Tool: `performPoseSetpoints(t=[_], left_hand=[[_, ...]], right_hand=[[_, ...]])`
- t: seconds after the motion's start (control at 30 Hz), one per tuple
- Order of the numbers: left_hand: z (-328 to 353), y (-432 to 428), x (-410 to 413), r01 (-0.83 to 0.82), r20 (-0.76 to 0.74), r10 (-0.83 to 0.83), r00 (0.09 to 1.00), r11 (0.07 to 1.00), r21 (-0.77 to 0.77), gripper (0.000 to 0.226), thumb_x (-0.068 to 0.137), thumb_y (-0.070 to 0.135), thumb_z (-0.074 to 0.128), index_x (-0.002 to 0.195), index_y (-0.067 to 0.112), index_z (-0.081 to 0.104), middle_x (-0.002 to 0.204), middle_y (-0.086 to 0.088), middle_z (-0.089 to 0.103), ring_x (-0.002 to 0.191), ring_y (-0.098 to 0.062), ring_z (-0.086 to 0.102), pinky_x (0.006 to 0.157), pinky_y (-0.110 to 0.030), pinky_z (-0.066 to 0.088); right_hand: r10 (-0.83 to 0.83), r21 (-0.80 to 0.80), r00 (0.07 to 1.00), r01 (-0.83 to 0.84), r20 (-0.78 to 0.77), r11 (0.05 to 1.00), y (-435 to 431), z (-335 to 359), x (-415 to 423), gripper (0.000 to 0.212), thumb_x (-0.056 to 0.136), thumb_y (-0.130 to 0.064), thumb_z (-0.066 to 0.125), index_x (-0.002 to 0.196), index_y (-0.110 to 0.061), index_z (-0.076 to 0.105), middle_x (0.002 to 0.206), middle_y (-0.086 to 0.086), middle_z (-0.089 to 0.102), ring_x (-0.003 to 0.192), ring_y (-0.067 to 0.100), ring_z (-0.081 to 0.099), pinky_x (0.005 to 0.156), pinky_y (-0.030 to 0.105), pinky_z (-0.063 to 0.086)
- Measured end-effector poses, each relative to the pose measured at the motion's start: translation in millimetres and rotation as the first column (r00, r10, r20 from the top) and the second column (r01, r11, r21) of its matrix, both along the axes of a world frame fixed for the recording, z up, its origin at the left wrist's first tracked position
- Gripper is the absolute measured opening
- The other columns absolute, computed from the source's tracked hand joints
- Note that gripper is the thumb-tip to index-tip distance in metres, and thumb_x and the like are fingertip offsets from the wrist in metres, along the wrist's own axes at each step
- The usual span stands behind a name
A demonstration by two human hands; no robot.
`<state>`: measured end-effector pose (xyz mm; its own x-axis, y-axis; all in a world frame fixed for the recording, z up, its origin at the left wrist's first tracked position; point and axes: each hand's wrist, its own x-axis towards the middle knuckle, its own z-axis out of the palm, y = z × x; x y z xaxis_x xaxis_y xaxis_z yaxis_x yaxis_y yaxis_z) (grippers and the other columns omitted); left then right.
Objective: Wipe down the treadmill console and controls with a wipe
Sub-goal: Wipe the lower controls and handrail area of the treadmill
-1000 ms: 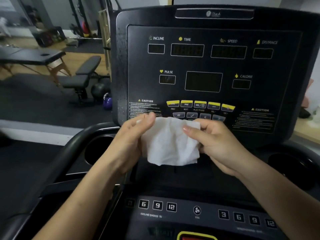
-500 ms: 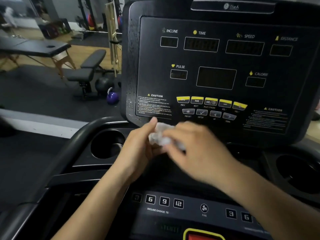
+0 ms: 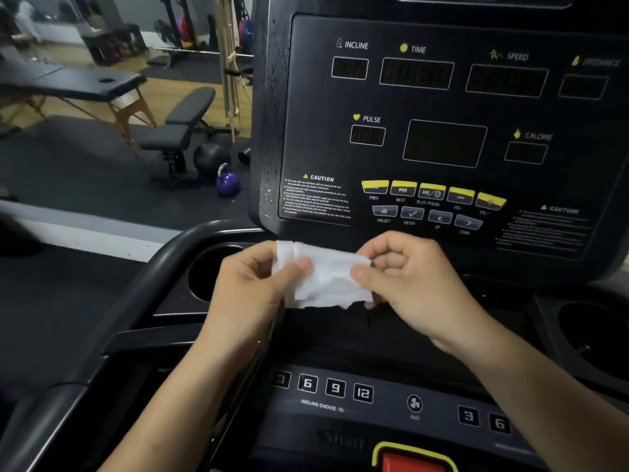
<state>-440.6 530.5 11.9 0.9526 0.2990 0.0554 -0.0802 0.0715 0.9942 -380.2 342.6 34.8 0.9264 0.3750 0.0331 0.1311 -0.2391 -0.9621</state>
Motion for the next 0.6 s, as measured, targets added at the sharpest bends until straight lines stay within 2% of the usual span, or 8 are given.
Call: performPoseSetpoints(t=[0.1, 0.17, 0.23, 0.27, 0.33, 0.43, 0.5, 0.6], left_hand=[[-15, 10, -4, -0.123, -0.167, 0.149, 0.975, 0.980, 0.154, 0.030, 0.081, 0.004, 0.076, 0.086, 0.018, 0.049, 0.062, 0.000, 0.065, 0.047, -0.009, 0.054, 0.045, -0.023, 0.044], [-26, 11, -7, -0.184, -0.161, 0.271, 0.949, 0.892, 0.413, 0.037, 0.081, 0.011, 0.076, 0.089, 0.023, 0.042, 0.070, 0.005, 0.069, 0.054, -0.009, 0.057, 0.053, -0.029, 0.046], [-28, 6, -13, -0.222, 0.066, 0.289, 0.955, 0.553, 0.803, 0.030, 0.082, 0.022, 0.069, 0.101, 0.026, 0.046, 0.094, 0.005, 0.069, 0.083, -0.016, 0.061, 0.072, -0.036, 0.048], [-29, 1, -16, -0.203, 0.144, 0.168, 0.975, 0.420, 0.885, 0.029, 0.083, 0.027, 0.063, 0.109, 0.023, 0.051, 0.107, 0.001, 0.067, 0.097, -0.019, 0.059, 0.082, -0.037, 0.047], [-33, -11, -20, -0.006, 0.034, -0.101, 0.994, 0.265, 0.964, 0.040, 0.089, 0.037, 0.049, 0.120, 0.015, 0.060, 0.128, -0.004, 0.063, 0.120, -0.023, 0.056, 0.102, -0.038, 0.043], [-37, -21, -26, 0.244, -0.233, -0.139, 0.962, 0.061, 0.968, 0.060, 0.097, 0.050, 0.021, 0.134, 0.016, 0.056, 0.148, -0.004, 0.049, 0.142, -0.022, 0.037, 0.119, -0.045, 0.024], [-36, -19, -29, 0.316, -0.308, -0.137, 0.941, 0.041, 0.948, 0.066, 0.097, 0.051, 0.009, 0.141, 0.022, 0.049, 0.155, -0.002, 0.039, 0.147, -0.019, 0.027, 0.121, -0.045, 0.013], [-34, -14, -33, 0.348, -0.340, -0.160, 0.927, 0.025, 0.937, 0.060, 0.099, 0.046, 0.013, 0.143, 0.026, 0.048, 0.152, -0.007, 0.044, 0.144, -0.022, 0.034, 0.121, -0.050, 0.012]], right_hand=[[-0.015, -0.163, 1.000, 0.013, -0.009, 0.987, 0, -21, -4, 0.013, 0.081, -0.007, 0.073, 0.078, -0.016, 0.064, 0.060, 0.002, 0.069, 0.051, 0.016, 0.066, 0.050, 0.025, 0.052], [-0.046, -0.238, 0.999, 0.043, -0.010, 0.970, -1, -34, -5, 0.013, 0.080, -0.010, 0.073, 0.077, -0.019, 0.063, 0.058, 0.000, 0.069, 0.050, 0.011, 0.065, 0.047, 0.018, 0.046], [-0.064, -0.332, 0.998, 0.055, -0.015, 0.942, 0, -42, -2, 0.013, 0.079, -0.013, 0.074, 0.076, -0.020, 0.064, 0.057, -0.001, 0.069, 0.050, 0.008, 0.064, 0.045, 0.015, 0.043], [-0.063, -0.373, 0.998, 0.047, -0.031, 0.927, 1, -44, 0, 0.012, 0.078, -0.014, 0.075, 0.076, -0.019, 0.064, 0.058, -0.001, 0.069, 0.050, 0.008, 0.064, 0.048, 0.017, 0.045], [-0.057, -0.428, 0.998, 0.038, -0.032, 0.903, 1, -47, 4, 0.011, 0.077, -0.018, 0.077, 0.076, -0.020, 0.066, 0.062, -0.001, 0.070, 0.053, 0.007, 0.063, 0.059, 0.025, 0.052], [-0.042, -0.503, 0.962, 0.178, 0.269, 0.846, -3, -42, -3, 0.007, 0.082, -0.029, 0.071, 0.088, -0.026, 0.067, 0.077, -0.011, 0.068, 0.065, 0.002, 0.061, 0.071, 0.024, 0.052], [0.093, -0.529, 0.885, 0.185, 0.456, 0.828, -5, -39, -19, 0.021, 0.091, -0.033, 0.055, 0.105, -0.025, 0.068, 0.101, -0.010, 0.068, 0.088, 0.009, 0.063, 0.085, 0.030, 0.052], [0.402, -0.747, 0.870, -0.063, 0.284, 0.662, 1, -46, -51, 0.062, 0.095, -0.049, 0.016, 0.143, -0.021, 0.045, 0.151, -0.005, 0.041, 0.140, 0.009, 0.031, 0.115, 0.031, 0.027]])
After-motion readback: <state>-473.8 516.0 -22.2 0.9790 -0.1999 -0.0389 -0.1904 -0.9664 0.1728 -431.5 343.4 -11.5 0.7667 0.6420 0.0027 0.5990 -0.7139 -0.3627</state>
